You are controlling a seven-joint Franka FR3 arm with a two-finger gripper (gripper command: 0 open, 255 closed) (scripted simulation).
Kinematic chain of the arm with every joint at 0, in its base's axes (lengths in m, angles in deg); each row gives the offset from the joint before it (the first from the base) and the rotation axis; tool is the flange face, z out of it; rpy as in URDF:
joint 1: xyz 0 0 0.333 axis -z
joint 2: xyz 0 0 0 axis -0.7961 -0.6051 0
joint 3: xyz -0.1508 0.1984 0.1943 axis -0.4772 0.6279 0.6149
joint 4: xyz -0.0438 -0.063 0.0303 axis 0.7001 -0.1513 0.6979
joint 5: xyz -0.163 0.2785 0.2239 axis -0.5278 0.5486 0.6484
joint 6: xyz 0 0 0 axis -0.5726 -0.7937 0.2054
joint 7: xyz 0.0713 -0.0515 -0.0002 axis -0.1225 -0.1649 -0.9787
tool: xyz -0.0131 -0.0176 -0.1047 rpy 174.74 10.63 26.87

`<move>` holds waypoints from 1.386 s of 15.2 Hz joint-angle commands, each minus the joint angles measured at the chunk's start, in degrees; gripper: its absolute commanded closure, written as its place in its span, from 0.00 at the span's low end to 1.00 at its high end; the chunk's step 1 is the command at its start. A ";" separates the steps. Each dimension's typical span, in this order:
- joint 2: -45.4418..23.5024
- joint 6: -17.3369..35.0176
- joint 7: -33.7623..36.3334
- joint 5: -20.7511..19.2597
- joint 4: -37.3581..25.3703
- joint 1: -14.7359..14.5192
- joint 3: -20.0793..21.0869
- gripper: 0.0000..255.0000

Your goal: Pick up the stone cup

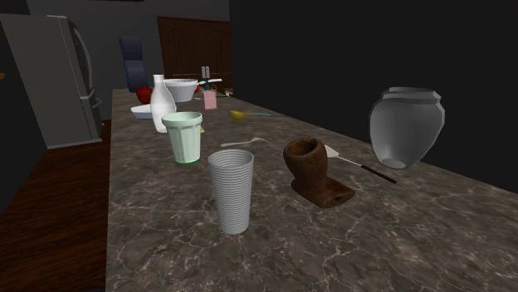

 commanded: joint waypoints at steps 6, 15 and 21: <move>-7.87 4.37 4.31 2.78 -2.08 -2.22 3.99 0.00; -24.10 10.69 11.61 5.42 -9.82 -5.32 10.58 0.00; -35.93 13.17 16.52 5.05 -17.78 -7.18 14.31 0.00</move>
